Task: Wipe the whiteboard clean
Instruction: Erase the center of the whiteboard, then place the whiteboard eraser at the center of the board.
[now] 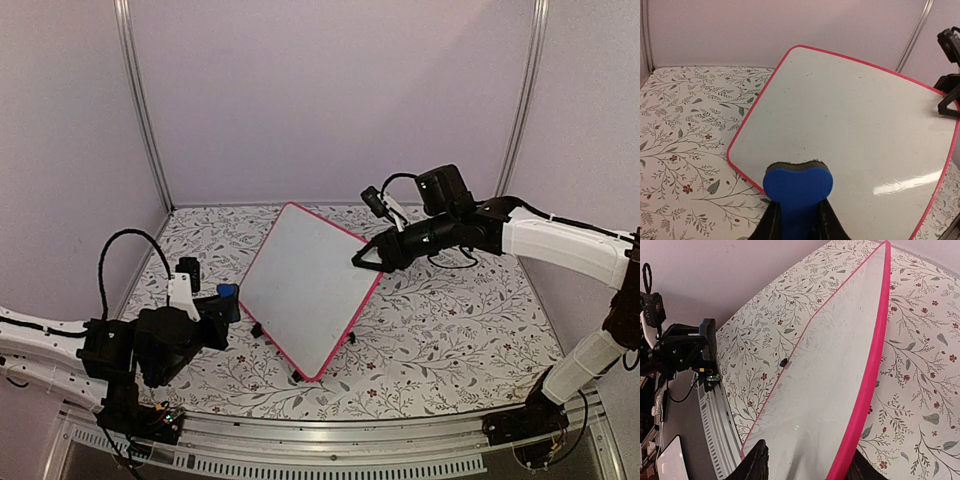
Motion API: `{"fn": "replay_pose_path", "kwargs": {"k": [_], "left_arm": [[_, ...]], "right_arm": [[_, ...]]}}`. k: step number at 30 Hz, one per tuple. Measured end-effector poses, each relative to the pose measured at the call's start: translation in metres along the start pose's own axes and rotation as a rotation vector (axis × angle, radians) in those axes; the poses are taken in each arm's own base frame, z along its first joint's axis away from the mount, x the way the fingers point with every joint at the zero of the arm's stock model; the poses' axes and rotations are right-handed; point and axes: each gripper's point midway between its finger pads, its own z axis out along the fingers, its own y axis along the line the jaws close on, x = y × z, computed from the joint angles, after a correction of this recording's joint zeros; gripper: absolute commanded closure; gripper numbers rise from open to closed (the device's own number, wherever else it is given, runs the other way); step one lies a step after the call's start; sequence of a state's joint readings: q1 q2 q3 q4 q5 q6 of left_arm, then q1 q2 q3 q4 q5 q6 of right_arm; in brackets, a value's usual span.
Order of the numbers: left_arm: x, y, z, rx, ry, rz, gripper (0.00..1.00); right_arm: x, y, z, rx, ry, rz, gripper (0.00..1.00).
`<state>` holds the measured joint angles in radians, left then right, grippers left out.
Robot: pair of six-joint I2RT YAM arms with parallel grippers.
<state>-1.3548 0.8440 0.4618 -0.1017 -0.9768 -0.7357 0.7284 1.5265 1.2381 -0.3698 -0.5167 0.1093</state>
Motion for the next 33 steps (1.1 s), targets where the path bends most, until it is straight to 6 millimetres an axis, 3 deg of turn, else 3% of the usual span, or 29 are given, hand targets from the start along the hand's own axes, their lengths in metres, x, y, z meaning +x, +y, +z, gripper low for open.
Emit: {"fn": "replay_pose_path", "kwargs": {"k": [9, 20, 23, 33], "left_arm": [[0.003, 0.001, 0.001, -0.005, 0.006, 0.006, 1.00], [0.004, 0.001, 0.001, -0.004, 0.010, 0.009, 1.00], [0.003, -0.001, 0.001, 0.005, 0.009, 0.008, 1.00], [-0.007, -0.030, -0.001, 0.120, -0.014, 0.001, 0.99]], "right_arm": [[0.001, 0.000, 0.000, 0.010, 0.009, -0.014, 0.45], [-0.003, -0.001, -0.010, 0.050, -0.011, -0.039, 0.18], [-0.010, 0.001, -0.020, 0.072, -0.036, -0.056, 0.11], [-0.041, 0.016, -0.073, 0.160, -0.184, -0.088, 0.09]]}}
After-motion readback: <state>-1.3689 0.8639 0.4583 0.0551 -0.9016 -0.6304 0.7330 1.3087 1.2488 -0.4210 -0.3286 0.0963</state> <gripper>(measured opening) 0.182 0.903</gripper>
